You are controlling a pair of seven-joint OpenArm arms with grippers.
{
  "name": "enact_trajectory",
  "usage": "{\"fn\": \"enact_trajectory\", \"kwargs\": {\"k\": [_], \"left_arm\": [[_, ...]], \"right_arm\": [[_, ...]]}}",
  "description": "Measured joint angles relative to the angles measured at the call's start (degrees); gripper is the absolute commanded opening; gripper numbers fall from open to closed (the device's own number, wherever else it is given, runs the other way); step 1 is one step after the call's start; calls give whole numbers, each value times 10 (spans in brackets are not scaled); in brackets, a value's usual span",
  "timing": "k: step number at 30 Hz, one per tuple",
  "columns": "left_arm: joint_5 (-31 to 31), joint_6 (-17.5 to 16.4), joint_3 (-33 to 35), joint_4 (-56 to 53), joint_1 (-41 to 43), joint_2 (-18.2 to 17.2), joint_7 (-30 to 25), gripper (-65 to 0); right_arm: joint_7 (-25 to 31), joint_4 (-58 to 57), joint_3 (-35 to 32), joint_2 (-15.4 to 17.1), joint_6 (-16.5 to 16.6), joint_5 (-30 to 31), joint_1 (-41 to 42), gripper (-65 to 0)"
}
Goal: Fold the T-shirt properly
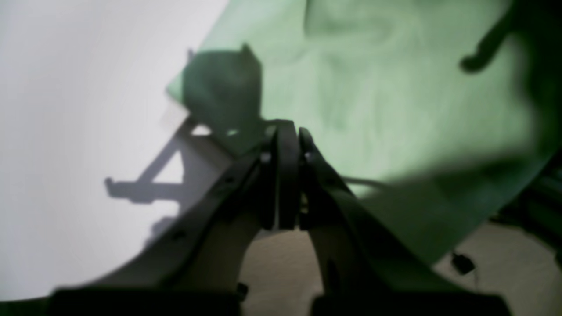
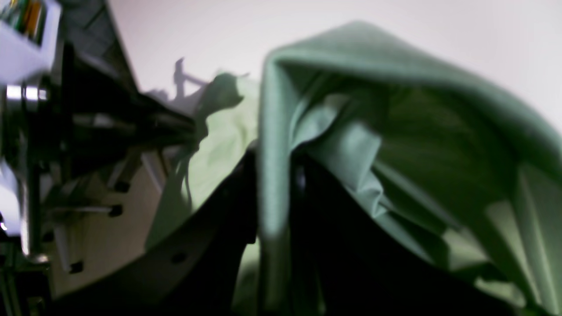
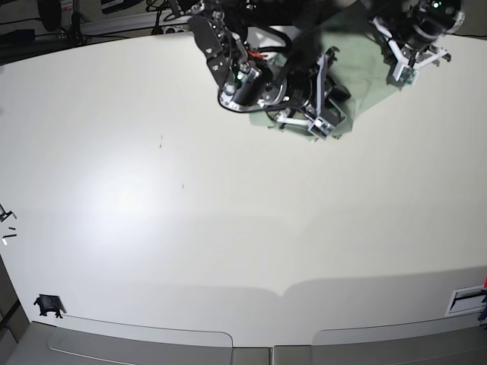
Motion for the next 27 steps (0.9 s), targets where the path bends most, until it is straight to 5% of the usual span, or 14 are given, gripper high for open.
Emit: {"fn": "enact_trajectory", "kwargs": {"k": [12,21,27], "left_arm": [[-85,-31,-2,-115,-64,4,-16,-650],[-102,-35,-1,-135,-139,27,-6,-650],[-102,-43,2,-135,-151,40,-4,-650]], "right_arm": [[0,0,0,1,-4,-23,6,-650],[3,0,0,1,-74,-113,12,-650],[5,0,0,-1,-92,-116,12,-650]]}}
